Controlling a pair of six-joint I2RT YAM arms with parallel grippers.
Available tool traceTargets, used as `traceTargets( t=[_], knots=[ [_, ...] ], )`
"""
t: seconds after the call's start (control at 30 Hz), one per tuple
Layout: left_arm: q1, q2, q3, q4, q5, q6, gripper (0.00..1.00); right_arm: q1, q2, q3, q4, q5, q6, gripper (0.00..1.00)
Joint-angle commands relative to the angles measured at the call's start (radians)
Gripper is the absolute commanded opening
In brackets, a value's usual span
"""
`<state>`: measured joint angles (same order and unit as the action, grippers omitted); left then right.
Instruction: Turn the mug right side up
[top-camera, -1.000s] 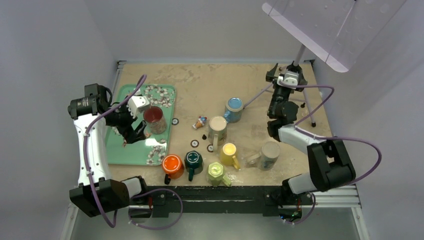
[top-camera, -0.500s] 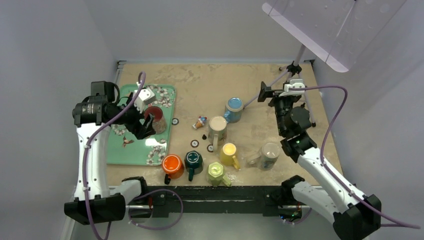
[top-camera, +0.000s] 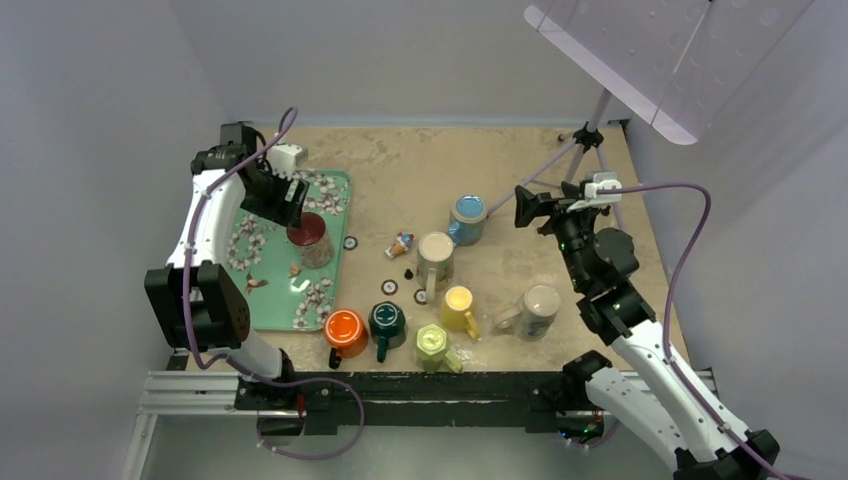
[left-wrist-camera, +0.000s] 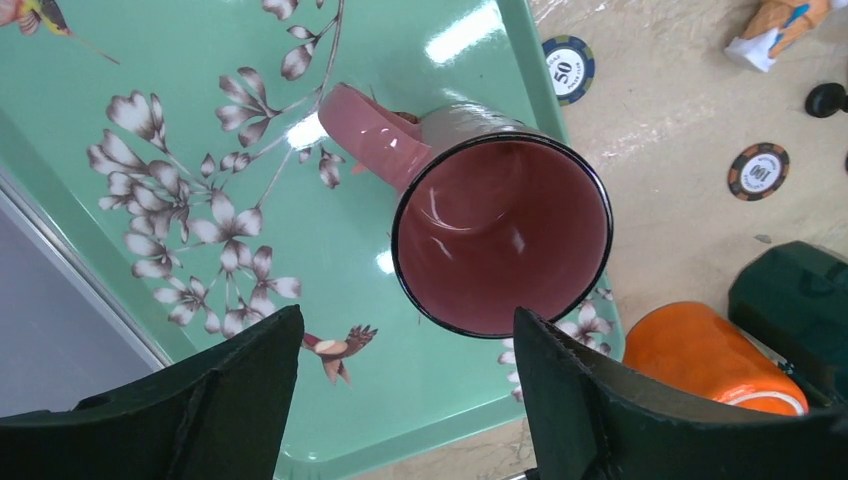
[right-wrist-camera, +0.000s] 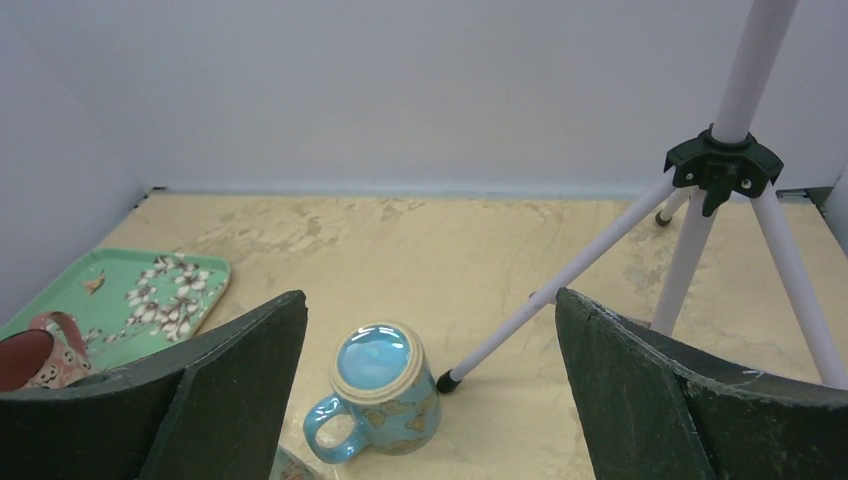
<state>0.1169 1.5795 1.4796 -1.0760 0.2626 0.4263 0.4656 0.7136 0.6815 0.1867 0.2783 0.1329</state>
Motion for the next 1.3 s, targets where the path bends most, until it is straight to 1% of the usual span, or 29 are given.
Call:
traceTargets(
  t=[0.0,0.03,0.07,0.13,0.17,0.2,0.27,0.33,0.37,0.43,0.53,0.6,0.67,0.73,0.83,0.9,1.0,1.1,1.17,1.27],
  knots=[
    [-0.013,0.024,-0.016,0.086,-0.092,-0.024,0.78,0.006,-0.037,0.005,-0.035,0.003,0.029,0.98],
    [-0.014,0.047,-0.009,0.086,-0.096,-0.027,0.72,0.005,-0.043,0.004,-0.036,0.002,0.032,0.98],
    [-0.018,0.068,-0.008,0.084,-0.092,-0.028,0.69,0.006,-0.047,0.003,-0.036,0.000,0.031,0.98],
    [-0.028,0.096,-0.020,0.083,-0.076,-0.025,0.66,0.007,-0.047,0.010,-0.044,-0.001,0.027,0.98],
    [-0.031,0.107,-0.026,0.086,-0.074,-0.030,0.62,0.006,-0.045,0.014,-0.051,0.001,0.028,0.98],
    [-0.032,0.115,-0.034,0.091,-0.071,-0.037,0.57,0.006,-0.046,0.020,-0.056,0.006,0.030,0.98],
    [-0.031,0.124,-0.045,0.111,-0.068,-0.039,0.43,0.006,-0.050,0.024,-0.059,0.013,0.034,0.98],
    [-0.032,0.137,-0.041,0.123,-0.074,-0.035,0.35,0.007,-0.059,0.020,-0.055,0.017,0.030,0.98],
    [-0.031,0.146,-0.032,0.124,-0.077,-0.032,0.27,0.007,-0.062,0.020,-0.055,0.018,0.026,0.98],
    [-0.032,0.168,0.004,0.105,-0.078,-0.039,0.01,0.007,-0.063,0.021,-0.056,0.023,0.022,0.98],
    [-0.014,0.197,0.091,0.090,-0.082,-0.087,0.00,0.007,-0.059,0.027,-0.062,0.027,0.019,0.98],
    [0.026,0.229,0.169,0.096,-0.085,-0.131,0.00,0.006,-0.055,0.034,-0.070,0.023,0.022,0.98],
    [0.069,0.286,0.273,0.092,-0.102,-0.151,0.00,0.006,-0.052,0.041,-0.078,0.021,0.022,0.98],
    [0.097,0.348,0.376,0.091,-0.147,-0.154,0.00,0.006,-0.049,0.041,-0.084,0.023,0.017,0.98],
    [0.104,0.417,0.444,0.132,-0.198,-0.144,0.00,0.007,-0.049,0.043,-0.098,0.034,0.023,0.98],
    [0.104,0.471,0.513,0.118,-0.208,-0.151,0.00,0.006,-0.048,0.050,-0.111,0.029,0.033,0.98],
    [0.118,0.561,0.618,0.109,-0.258,-0.157,0.00,0.006,-0.040,0.064,-0.137,0.010,0.047,0.98],
    [0.143,0.634,0.704,0.100,-0.259,-0.175,0.00,0.007,-0.029,0.089,-0.180,-0.003,0.065,0.98],
    [0.147,0.658,0.725,0.102,-0.258,-0.161,0.00,0.007,-0.023,0.105,-0.196,-0.021,0.072,0.98],
    [0.153,0.706,0.763,0.058,-0.179,-0.165,0.00,0.024,0.003,0.116,-0.227,-0.065,0.070,0.98]
  ],
)
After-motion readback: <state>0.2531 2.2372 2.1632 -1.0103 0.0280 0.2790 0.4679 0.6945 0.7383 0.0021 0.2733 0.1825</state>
